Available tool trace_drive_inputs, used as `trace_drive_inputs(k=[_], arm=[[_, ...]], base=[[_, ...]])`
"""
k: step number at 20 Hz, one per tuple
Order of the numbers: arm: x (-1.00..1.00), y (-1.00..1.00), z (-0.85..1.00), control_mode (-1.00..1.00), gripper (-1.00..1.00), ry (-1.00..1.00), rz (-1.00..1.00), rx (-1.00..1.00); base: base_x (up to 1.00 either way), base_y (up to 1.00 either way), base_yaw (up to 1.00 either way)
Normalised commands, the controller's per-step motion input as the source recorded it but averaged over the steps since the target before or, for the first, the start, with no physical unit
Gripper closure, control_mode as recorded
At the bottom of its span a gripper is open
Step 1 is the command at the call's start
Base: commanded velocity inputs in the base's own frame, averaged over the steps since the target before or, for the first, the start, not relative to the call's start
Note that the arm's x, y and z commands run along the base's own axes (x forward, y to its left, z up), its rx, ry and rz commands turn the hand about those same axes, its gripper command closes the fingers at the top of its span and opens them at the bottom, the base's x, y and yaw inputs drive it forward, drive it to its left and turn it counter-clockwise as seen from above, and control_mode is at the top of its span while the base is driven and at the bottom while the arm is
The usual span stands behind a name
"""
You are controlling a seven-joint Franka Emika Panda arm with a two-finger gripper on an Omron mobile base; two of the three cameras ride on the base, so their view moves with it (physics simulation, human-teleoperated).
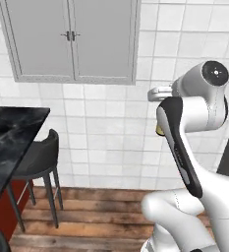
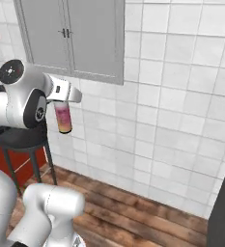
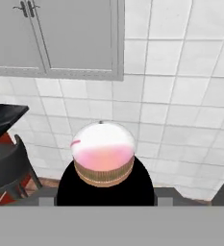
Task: Place the large bottle from the dining counter next to the other large bottle outside the sink, and place the small bottle from the dining counter next to the other small bottle inside the sink.
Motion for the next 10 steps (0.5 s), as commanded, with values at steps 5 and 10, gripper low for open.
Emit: trace_drive_inputs(k=[5,10], arm=[[0.0,0.0,0.0,1.0,1.0,0.0,0.0,0.0],[0.0,0.0,0.0,1.0,1.0,0.0,0.0,0.0]], base=[[-0.03,0.0,-0.47],[-0.11,0.02,-0.47]])
